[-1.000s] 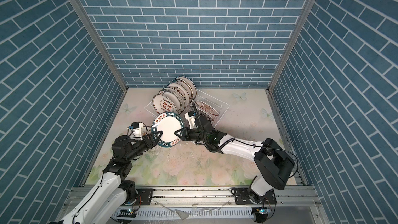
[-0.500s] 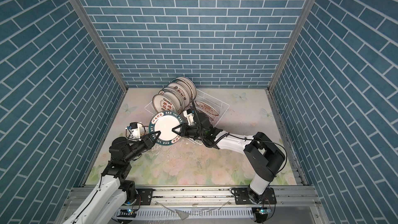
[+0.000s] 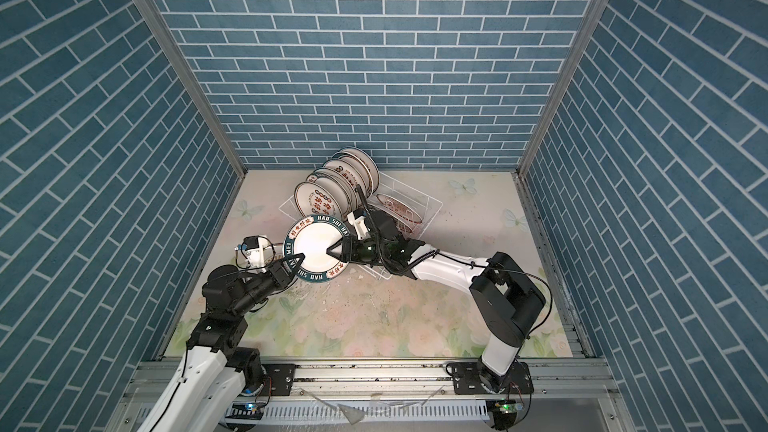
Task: Unload the plates from the dish rack
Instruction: 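Open the right gripper while the left gripper lowers the plate toward the first plate, then set the green-rimmed plate on the table plate and open the left gripper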
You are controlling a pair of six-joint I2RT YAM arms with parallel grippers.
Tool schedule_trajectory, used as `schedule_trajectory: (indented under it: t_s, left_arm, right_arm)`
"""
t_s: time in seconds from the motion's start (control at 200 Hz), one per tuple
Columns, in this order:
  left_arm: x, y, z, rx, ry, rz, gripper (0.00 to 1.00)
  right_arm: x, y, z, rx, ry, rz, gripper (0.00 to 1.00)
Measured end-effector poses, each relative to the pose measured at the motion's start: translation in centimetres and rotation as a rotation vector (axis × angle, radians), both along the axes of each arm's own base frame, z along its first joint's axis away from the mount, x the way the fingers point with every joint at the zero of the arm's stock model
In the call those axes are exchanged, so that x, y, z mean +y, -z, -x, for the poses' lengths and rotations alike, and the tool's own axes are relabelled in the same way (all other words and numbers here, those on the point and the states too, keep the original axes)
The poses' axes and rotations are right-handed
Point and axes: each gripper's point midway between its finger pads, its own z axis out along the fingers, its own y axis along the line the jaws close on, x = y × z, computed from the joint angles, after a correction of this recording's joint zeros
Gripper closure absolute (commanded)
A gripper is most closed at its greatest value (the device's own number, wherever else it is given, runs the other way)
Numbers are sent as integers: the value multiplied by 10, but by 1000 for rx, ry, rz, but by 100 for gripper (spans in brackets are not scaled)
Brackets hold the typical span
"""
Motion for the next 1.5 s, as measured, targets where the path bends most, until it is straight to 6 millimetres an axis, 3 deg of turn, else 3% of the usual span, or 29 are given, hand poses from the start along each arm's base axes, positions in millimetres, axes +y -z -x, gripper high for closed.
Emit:
schedule_trajectory:
  t_s: [0.225,0.545,0.8,1.065,1.36,1.5]
  left_arm:
    - [31,23,1,114,-124,-14,100]
    - [87,13,3,161,-351,-9,100]
    - [121,43,5,300,-516,-24,100]
    - [152,70,6,403,-645,-76,100]
    - [162,101,8,493,-678,-68,96]
    - [163,109,5,515,-668,-51,88]
  right_arm:
    - [-24,-12,-19,-138,88,158,40]
    - [-91,-38,-32,-346,244,394,37]
    - [-136,-53,-41,-496,328,603,37]
    - [-158,-46,-43,-558,327,755,37]
    - [-171,-45,-47,-583,352,827,37]
    - [-173,-44,-48,-591,355,842,36]
